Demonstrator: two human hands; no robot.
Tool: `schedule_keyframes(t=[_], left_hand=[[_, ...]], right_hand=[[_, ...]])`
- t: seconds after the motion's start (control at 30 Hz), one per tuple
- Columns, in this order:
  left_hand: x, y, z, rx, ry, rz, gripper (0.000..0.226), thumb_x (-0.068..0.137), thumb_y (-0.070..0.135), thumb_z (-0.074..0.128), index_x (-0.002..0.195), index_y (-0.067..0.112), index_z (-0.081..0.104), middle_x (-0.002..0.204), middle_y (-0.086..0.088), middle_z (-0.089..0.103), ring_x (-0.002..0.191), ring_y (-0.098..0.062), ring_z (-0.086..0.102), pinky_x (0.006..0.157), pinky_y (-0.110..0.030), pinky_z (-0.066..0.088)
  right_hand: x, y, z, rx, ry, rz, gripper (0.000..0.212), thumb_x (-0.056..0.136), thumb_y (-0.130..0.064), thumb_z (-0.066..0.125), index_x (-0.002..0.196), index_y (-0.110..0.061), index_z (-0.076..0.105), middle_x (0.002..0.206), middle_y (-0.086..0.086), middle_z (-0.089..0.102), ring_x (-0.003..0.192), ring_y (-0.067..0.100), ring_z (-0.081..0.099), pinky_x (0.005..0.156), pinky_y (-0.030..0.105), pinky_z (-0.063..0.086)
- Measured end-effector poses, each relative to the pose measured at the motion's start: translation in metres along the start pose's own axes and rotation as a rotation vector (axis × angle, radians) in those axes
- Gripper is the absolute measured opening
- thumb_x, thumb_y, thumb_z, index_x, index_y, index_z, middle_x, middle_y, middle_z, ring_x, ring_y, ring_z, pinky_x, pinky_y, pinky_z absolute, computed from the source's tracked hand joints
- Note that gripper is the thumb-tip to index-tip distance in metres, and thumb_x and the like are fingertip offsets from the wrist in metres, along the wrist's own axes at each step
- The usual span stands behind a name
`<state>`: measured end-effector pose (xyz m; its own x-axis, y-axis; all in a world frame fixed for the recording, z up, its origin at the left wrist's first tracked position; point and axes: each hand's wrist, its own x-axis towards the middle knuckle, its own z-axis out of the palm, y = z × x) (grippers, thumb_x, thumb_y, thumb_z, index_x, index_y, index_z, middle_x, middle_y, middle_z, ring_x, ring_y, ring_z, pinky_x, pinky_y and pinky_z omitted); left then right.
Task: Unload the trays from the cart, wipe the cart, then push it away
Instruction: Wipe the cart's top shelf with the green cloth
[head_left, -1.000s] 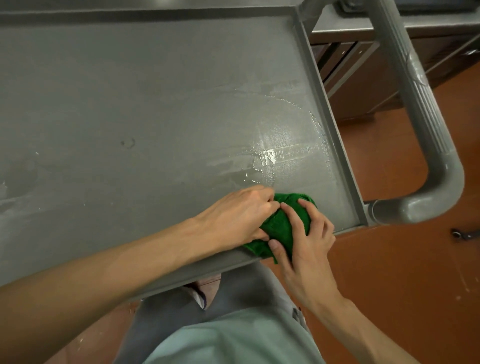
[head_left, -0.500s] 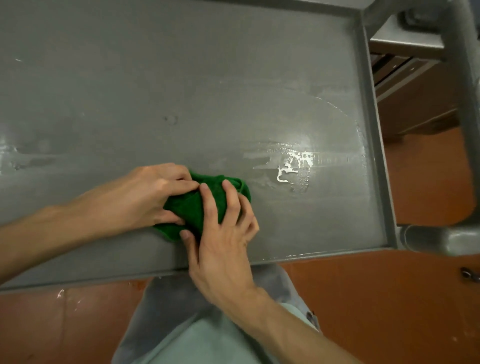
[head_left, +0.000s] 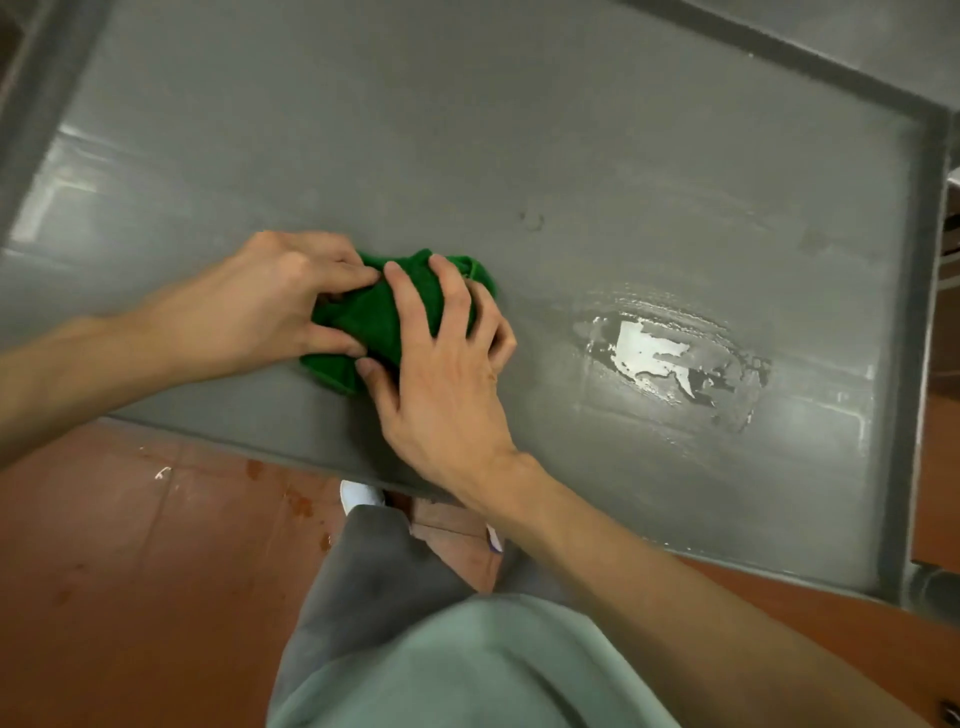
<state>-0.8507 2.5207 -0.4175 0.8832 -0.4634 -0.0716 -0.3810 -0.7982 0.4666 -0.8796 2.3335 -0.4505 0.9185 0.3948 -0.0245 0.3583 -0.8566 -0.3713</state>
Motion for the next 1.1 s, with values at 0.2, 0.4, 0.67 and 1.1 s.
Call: schedule_keyframes(t=[0.2,0.4,0.67,1.1], left_hand=[[-0.044,-0.029,-0.021,0.075,0.096,-0.197,0.054,0.063,0.036,0.075,0.1,-0.003,0.071,0.089,-0.017,0.069,0.077,-0.017,0.058,0.071,-0.03,0.042],[-0.097,-0.113,-0.022,0.082,0.185,-0.47,0.083,0.056,0.06,0.082,0.126,0.02,0.063,0.103,0.014,0.062,0.082,-0.032,0.063,0.076,-0.047,0.053],[-0.104,-0.142,-0.045,0.222,0.346,-0.726,0.05,0.08,0.033,0.075,0.125,0.015,0.063,0.116,-0.006,0.062,0.105,-0.042,0.054,0.089,-0.055,0.046],[-0.03,-0.091,-0.03,0.173,0.503,-0.653,0.052,0.08,0.017,0.077,0.129,0.007,0.062,0.12,-0.022,0.065,0.107,-0.042,0.061,0.091,-0.048,0.048]], right_hand=[[0.039,-0.042,0.012,-0.023,-0.051,-0.193,0.066,0.09,-0.054,0.054,0.149,-0.029,0.04,0.154,0.012,0.033,0.133,0.038,0.032,0.105,0.055,0.03],[0.093,-0.088,0.031,-0.167,-0.055,-0.403,0.065,0.087,-0.065,0.049,0.144,-0.035,0.044,0.147,0.005,0.042,0.126,0.03,0.04,0.105,0.047,0.031],[0.162,-0.145,0.05,-0.292,-0.06,-0.52,0.068,0.089,-0.066,0.046,0.147,-0.03,0.04,0.153,0.002,0.04,0.144,0.034,0.028,0.113,0.053,0.025],[0.193,-0.067,0.031,-0.047,0.008,-0.583,0.063,0.088,-0.063,0.053,0.134,-0.02,0.054,0.129,0.001,0.057,0.113,0.025,0.053,0.099,0.035,0.04]])
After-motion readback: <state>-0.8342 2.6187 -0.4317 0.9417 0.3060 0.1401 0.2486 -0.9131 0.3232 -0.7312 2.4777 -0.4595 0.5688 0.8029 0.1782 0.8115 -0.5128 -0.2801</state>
